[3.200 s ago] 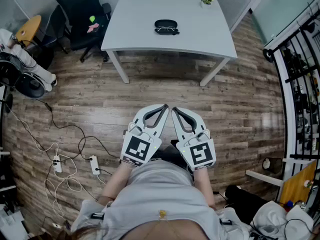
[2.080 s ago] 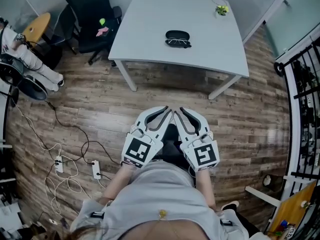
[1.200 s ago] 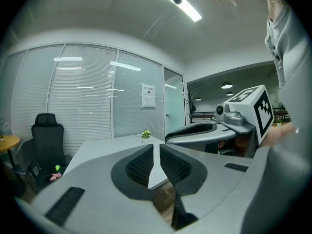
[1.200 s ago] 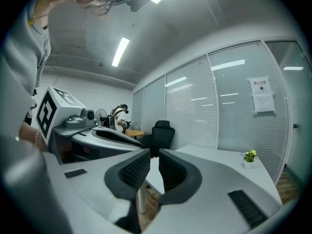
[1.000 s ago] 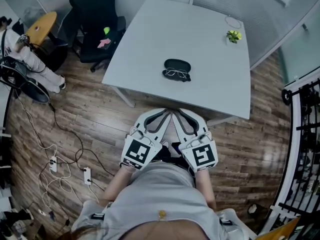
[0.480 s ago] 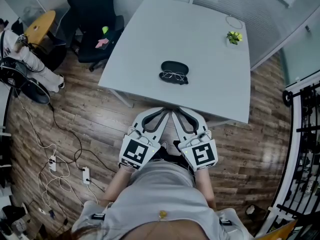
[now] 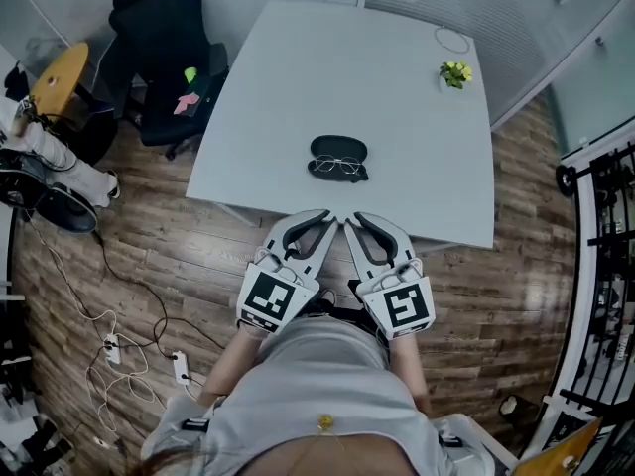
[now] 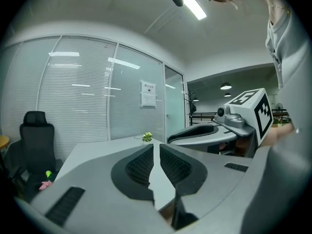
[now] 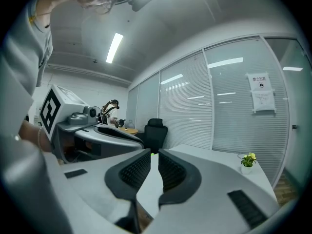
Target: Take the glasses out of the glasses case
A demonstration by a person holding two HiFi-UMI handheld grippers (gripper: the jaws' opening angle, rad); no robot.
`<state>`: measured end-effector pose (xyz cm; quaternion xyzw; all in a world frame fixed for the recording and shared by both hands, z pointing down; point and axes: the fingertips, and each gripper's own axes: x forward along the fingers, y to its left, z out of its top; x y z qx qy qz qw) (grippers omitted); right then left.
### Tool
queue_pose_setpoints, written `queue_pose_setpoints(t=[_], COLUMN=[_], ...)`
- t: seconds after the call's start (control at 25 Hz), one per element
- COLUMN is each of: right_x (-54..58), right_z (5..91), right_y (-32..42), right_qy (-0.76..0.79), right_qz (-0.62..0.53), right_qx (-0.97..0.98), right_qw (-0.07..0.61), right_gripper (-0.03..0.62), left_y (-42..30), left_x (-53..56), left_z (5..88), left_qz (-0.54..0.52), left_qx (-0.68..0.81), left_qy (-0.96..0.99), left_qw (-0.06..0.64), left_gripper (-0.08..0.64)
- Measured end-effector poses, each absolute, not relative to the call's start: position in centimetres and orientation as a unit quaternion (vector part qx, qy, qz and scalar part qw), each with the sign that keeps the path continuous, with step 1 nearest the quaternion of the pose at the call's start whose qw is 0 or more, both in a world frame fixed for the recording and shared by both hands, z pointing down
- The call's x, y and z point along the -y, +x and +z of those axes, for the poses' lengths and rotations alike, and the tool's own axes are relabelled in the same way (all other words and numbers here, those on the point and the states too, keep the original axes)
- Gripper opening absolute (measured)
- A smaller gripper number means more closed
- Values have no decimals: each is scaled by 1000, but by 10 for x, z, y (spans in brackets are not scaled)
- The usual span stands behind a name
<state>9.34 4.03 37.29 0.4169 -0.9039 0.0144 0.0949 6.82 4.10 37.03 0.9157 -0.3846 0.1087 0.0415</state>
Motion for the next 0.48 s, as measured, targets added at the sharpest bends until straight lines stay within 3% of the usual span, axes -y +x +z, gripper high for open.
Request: queue_pose_setpoints(t=[0.48], right_x=[45], right_z=[376], right_y=[89], right_qy=[469], right_qz=[25], right_qx=[877], right_qw=[103], right_gripper=[54], left_y=[65], left_x=[50], left_z=[369], left_qz=[117], left_qx=[320], left_qy=[940], left_qw=[31], left_gripper=[41])
